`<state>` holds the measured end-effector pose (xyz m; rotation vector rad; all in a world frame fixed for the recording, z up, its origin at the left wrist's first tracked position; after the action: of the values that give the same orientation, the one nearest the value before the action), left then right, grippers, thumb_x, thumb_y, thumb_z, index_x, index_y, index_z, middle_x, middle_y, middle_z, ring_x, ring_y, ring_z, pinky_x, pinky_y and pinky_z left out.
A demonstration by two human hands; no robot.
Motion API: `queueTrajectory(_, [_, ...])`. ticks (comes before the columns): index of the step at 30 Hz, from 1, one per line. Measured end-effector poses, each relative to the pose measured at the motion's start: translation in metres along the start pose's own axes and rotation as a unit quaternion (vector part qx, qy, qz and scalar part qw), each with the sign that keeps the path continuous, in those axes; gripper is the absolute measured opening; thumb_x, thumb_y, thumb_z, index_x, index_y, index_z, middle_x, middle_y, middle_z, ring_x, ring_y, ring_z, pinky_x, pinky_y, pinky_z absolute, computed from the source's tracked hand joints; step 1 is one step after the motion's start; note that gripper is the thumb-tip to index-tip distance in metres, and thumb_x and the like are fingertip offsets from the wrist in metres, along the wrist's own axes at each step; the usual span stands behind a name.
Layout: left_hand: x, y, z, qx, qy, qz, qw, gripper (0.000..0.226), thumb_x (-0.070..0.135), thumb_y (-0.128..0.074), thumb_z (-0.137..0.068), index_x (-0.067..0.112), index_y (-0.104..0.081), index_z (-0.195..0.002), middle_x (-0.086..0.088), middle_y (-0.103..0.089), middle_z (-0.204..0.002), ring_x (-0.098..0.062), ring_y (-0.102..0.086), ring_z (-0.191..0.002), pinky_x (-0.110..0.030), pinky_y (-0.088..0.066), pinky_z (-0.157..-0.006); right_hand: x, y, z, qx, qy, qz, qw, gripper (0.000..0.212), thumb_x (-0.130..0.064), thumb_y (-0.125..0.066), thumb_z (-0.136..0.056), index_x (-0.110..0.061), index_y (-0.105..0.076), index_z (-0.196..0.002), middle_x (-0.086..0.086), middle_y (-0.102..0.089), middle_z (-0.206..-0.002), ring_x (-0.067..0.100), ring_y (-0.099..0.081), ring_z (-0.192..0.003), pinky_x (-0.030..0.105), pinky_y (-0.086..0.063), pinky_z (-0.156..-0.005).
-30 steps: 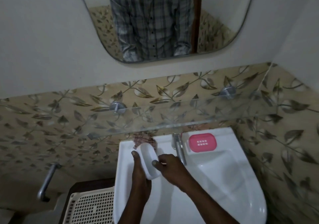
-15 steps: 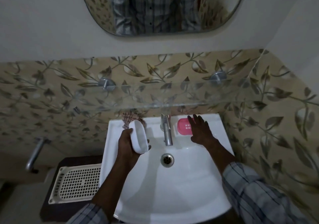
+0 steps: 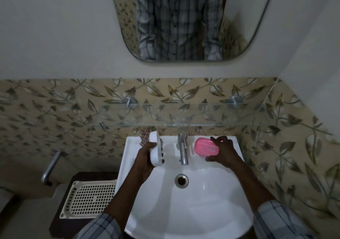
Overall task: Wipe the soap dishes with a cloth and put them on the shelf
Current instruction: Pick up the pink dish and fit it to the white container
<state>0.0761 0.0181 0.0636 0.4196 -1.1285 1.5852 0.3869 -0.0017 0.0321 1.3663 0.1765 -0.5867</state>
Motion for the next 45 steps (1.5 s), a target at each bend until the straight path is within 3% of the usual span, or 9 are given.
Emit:
queueTrajectory(7, [0.019,-0.026,0.035,-0.054,-0.047,-0.168,0.983,0.037,0.026,-0.073,-0.08,0.006,-0.071,-0.11,-0.005,-0.073,-0.095,-0.013,-0.07,-0.075,-0.025,-0.052,-0.062,-0.071,0.045,0.078,-0.003,0.082,-0.201,0.976,0.132,-0.047,-0.097,-0.033,-0.027,-0.032,-0.147,0.0,-0.06,-0.119,0.014,-0.059,-0.102,0.011,-0.046,-0.079])
queueTrajectory(12, [0.04,-0.047,0.052,-0.058,-0.088,-0.471,0.876,0.102,0.061,-0.085,-0.048,0.024,-0.054,-0.138,0.003,-0.063,-0.128,-0.012,-0.065,-0.109,-0.023,-0.054,-0.082,-0.13,0.038,0.107,-0.064,0.16,-0.156,0.972,0.151,-0.061,-0.092,-0.034,-0.048,0.003,-0.15,-0.006,-0.059,-0.118,0.01,-0.058,-0.104,0.027,-0.052,-0.088])
queueTrajectory(18, [0.065,-0.08,0.059,-0.131,-0.124,-0.578,0.796,0.121,0.06,-0.086,-0.048,0.022,-0.038,-0.152,-0.001,-0.065,-0.129,-0.017,-0.062,-0.117,-0.038,-0.05,-0.104,-0.15,0.053,0.116,-0.014,0.187,-0.192,0.963,0.102,-0.061,-0.089,-0.042,-0.058,-0.041,-0.132,-0.012,-0.058,-0.129,0.009,-0.056,-0.118,0.031,-0.05,-0.098])
queueTrajectory(21, [0.074,-0.082,0.062,-0.157,-0.139,-0.507,0.836,0.114,0.059,-0.082,-0.055,0.03,-0.033,-0.154,0.0,-0.066,-0.131,-0.017,-0.063,-0.12,-0.039,-0.048,-0.107,-0.15,0.062,0.119,0.037,0.184,-0.248,0.95,0.089,-0.058,-0.091,-0.042,-0.05,-0.056,-0.123,-0.017,-0.059,-0.123,0.002,-0.057,-0.112,0.03,-0.052,-0.095])
queueTrajectory(26, [0.061,-0.044,0.072,-0.102,-0.212,-0.086,0.968,0.06,0.044,-0.069,-0.082,0.036,-0.051,-0.139,-0.004,-0.062,-0.14,-0.025,-0.062,-0.124,-0.043,-0.051,-0.098,-0.15,0.071,0.129,0.134,0.143,-0.394,0.898,0.08,-0.06,-0.091,-0.044,-0.045,-0.062,-0.118,-0.017,-0.066,-0.118,0.007,-0.063,-0.106,0.034,-0.06,-0.081])
queueTrajectory(29, [0.03,-0.047,0.082,-0.13,-0.18,-0.021,0.975,0.073,0.04,-0.085,-0.077,0.032,-0.051,-0.142,-0.007,-0.059,-0.144,-0.031,-0.06,-0.128,-0.044,-0.054,-0.098,-0.158,0.074,0.137,0.174,0.127,-0.391,0.895,0.079,-0.067,-0.086,-0.045,-0.049,-0.057,-0.117,-0.022,-0.062,-0.118,0.002,-0.06,-0.107,0.023,-0.058,-0.076])
queueTrajectory(36, [0.049,-0.073,0.076,-0.113,-0.192,0.038,0.974,0.084,0.028,-0.089,-0.069,0.002,-0.051,-0.14,-0.029,-0.057,-0.137,-0.042,-0.059,-0.123,-0.045,-0.056,-0.09,-0.181,0.077,0.132,0.165,0.121,-0.343,0.917,0.079,-0.069,-0.08,-0.052,-0.04,-0.048,-0.119,-0.012,-0.056,-0.116,0.008,-0.057,-0.105,0.034,-0.057,-0.082])
queueTrajectory(41, [0.06,-0.076,0.069,-0.114,-0.202,0.07,0.97,0.071,0.022,-0.078,-0.075,0.001,-0.052,-0.137,-0.03,-0.059,-0.132,-0.044,-0.06,-0.119,-0.051,-0.056,-0.091,-0.193,0.093,0.119,0.129,0.138,-0.311,0.931,0.053,-0.062,-0.073,-0.072,-0.036,-0.049,-0.111,-0.011,-0.065,-0.107,0.01,-0.066,-0.093,0.029,-0.057,-0.07])
queueTrajectory(45, [0.066,-0.073,0.07,-0.12,-0.217,0.094,0.964,0.069,0.026,-0.082,-0.079,0.005,-0.055,-0.138,-0.028,-0.056,-0.139,-0.037,-0.061,-0.122,-0.047,-0.053,-0.095,-0.196,0.114,0.111,0.125,0.145,-0.282,0.94,0.074,-0.072,-0.067,-0.069,-0.04,-0.047,-0.133,-0.014,-0.063,-0.116,0.009,-0.065,-0.101,0.031,-0.056,-0.084])
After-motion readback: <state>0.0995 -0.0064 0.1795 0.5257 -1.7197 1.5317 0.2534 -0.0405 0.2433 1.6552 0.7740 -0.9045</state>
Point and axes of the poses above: each hand's wrist, its own z-axis away from the middle knuckle, its own y-axis out of the back of the hand, x = y × z, the point moved 7 cm from there along -z, towards the middle knuckle
